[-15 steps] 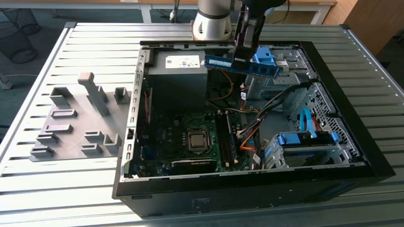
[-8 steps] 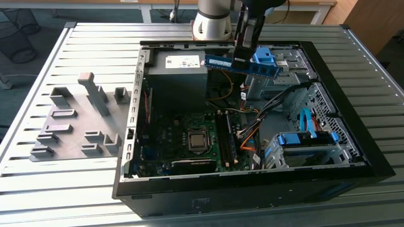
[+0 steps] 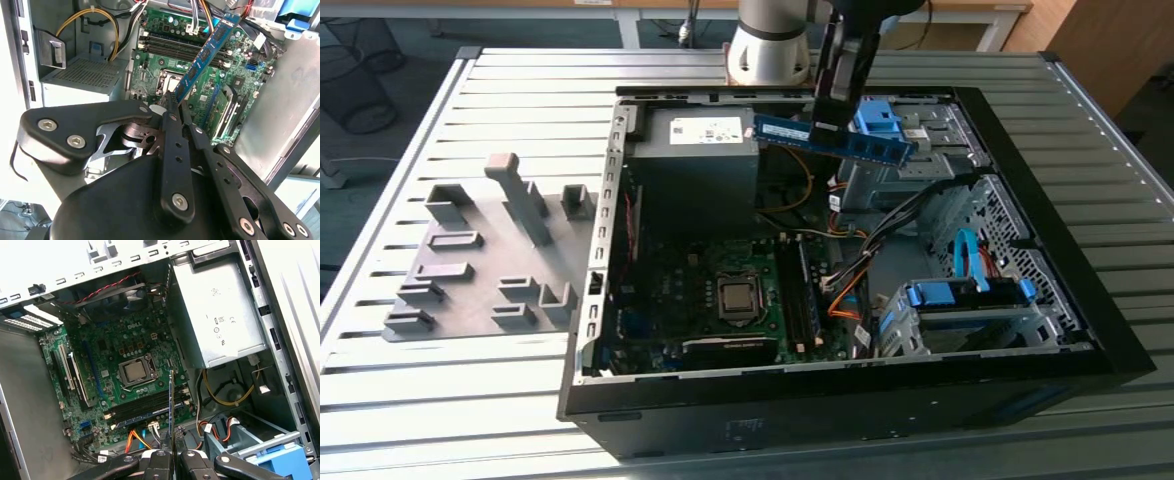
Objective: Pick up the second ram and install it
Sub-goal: 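Insert the second ram into the second slot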
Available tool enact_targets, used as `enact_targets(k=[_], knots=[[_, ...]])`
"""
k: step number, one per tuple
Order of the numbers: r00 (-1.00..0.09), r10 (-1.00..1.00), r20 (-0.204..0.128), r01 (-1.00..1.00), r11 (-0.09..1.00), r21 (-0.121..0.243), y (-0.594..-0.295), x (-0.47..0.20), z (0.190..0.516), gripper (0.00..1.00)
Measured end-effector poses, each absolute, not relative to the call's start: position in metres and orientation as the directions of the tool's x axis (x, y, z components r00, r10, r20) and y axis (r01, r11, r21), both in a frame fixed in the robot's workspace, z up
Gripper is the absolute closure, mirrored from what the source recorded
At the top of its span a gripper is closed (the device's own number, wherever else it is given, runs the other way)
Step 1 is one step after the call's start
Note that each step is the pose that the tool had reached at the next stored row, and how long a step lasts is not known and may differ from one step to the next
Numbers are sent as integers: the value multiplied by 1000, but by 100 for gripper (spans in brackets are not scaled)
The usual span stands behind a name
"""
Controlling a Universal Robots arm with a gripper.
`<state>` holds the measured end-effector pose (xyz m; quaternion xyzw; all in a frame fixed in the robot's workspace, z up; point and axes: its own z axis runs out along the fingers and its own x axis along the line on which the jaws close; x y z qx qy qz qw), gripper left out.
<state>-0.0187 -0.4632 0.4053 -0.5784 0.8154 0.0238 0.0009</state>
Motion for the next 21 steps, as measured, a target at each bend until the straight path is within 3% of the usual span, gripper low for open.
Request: enact_targets(k=[21], knots=[[-363, -931, -29, -932, 361, 38, -463, -19, 405, 86]])
